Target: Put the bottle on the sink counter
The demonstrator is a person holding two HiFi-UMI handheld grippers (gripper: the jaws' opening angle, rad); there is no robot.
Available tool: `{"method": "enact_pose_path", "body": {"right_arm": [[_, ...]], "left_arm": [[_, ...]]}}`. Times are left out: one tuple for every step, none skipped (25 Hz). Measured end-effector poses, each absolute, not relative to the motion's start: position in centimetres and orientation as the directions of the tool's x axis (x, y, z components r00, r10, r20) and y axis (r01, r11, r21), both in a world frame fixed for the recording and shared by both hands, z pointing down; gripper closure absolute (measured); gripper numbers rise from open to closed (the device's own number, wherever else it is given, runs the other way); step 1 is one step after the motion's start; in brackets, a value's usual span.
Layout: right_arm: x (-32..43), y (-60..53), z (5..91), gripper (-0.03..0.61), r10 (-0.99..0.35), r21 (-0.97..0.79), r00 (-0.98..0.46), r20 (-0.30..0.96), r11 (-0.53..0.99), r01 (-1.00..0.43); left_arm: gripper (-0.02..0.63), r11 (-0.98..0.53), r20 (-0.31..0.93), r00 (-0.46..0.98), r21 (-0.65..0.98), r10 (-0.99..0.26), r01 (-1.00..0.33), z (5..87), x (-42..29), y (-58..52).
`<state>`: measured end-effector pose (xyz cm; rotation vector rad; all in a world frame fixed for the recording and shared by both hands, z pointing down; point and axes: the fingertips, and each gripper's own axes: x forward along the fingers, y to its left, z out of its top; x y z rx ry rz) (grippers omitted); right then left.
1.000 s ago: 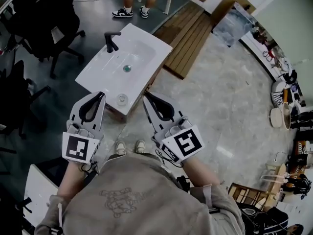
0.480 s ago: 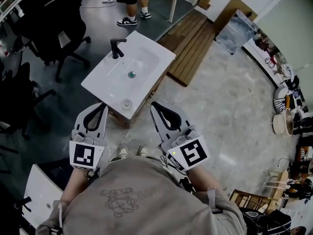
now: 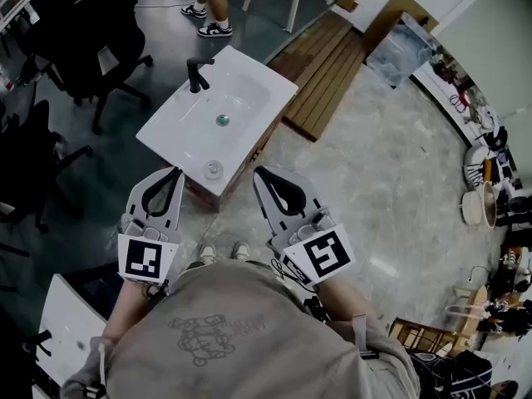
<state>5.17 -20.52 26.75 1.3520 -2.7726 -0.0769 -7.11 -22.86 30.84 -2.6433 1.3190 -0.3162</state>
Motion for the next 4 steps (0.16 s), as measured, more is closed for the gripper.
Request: {"method": "enact_pose_path", "body": {"right_arm": [[5.13,-20.48,26.81,0.548,-0.786,0.070,-0.617,0.028,0.617,-0.783],[5.12,-20.44,26.83,0.546,-0.784,0.072,-0.620,0.027,0.620,-0.781],[5.11,-20.40,26.82,0.546,-0.782,0.075,-0.622,0.025,0.622,-0.779],[5.11,-20.36,26.80,0.546,-0.780,0.078,-0.625,0.023,0.625,-0.777]], "left_arm": [[0.588,-0.595,0.113,0.587,-0.242,-0.802,-0.766,30.83,-7.06,-22.85],[0.586,-0.596,0.114,0.588,-0.242,-0.801,-0.766,30.82,-6.99,-22.85],[0.587,-0.597,0.114,0.588,-0.244,-0.801,-0.765,30.81,-6.89,-22.86],[0.588,-0.597,0.115,0.589,-0.247,-0.800,-0.763,30.81,-6.80,-22.86]]}}
